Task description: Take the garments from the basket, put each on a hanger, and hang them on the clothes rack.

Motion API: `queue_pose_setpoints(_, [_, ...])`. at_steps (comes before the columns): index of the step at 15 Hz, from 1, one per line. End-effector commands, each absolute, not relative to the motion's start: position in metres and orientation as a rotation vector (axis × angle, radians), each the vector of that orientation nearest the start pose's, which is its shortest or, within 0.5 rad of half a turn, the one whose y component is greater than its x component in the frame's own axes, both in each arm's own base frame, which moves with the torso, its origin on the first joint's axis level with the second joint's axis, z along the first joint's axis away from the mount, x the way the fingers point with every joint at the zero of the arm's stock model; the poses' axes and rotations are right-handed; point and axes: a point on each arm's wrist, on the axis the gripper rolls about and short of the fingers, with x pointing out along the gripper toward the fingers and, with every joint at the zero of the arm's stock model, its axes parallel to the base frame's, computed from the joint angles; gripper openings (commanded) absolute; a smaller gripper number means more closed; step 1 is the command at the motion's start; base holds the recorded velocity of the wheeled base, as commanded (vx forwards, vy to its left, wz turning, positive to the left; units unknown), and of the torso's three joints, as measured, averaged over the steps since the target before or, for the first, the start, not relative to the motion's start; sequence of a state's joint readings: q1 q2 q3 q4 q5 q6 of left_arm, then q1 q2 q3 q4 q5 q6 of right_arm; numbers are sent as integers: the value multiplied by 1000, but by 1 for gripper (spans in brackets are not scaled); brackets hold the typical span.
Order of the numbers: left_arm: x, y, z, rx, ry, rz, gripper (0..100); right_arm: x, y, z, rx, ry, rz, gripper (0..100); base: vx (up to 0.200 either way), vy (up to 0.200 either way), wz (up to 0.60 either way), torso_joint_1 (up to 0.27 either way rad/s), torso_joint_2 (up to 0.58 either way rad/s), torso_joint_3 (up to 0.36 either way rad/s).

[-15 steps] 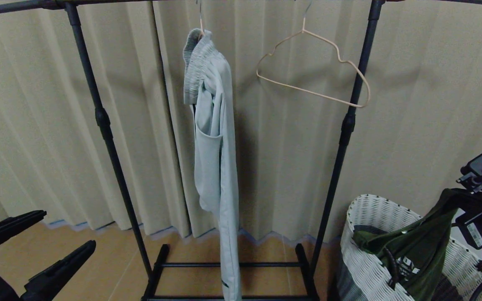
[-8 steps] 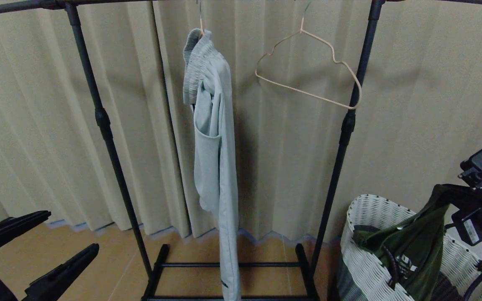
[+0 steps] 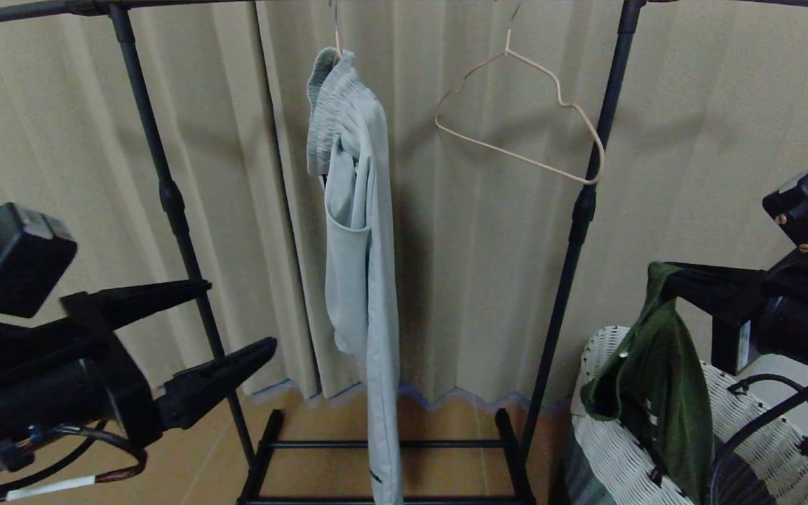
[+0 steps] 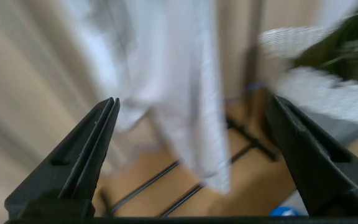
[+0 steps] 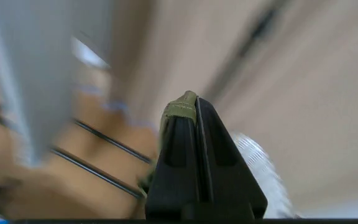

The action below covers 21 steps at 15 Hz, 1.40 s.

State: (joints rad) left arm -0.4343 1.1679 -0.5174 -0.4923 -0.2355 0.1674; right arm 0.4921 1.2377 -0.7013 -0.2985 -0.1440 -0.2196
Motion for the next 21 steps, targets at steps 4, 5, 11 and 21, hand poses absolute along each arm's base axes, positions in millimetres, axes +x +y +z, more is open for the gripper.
queue_pose_setpoints(4, [169,-144,188,167,280,-911,100,168,119,250,-266,134,506,0,0,0,0,0,0,0])
queue_pose_setpoints(5, [172,-156,179,169,304,-942,100,164,128,253,-252,125,549,0,0,0,0,0,0,0])
queue_pose_setpoints(11, [184,-209,145,113,314,-1025,100,152,143,260,-215,95,695,0,0,0,0,0,0,0])
queue_pose_setpoints(21, [212,-274,127,14,271,-1080,100,148,143,267,-161,50,775,0,0,0,0,0,0,0])
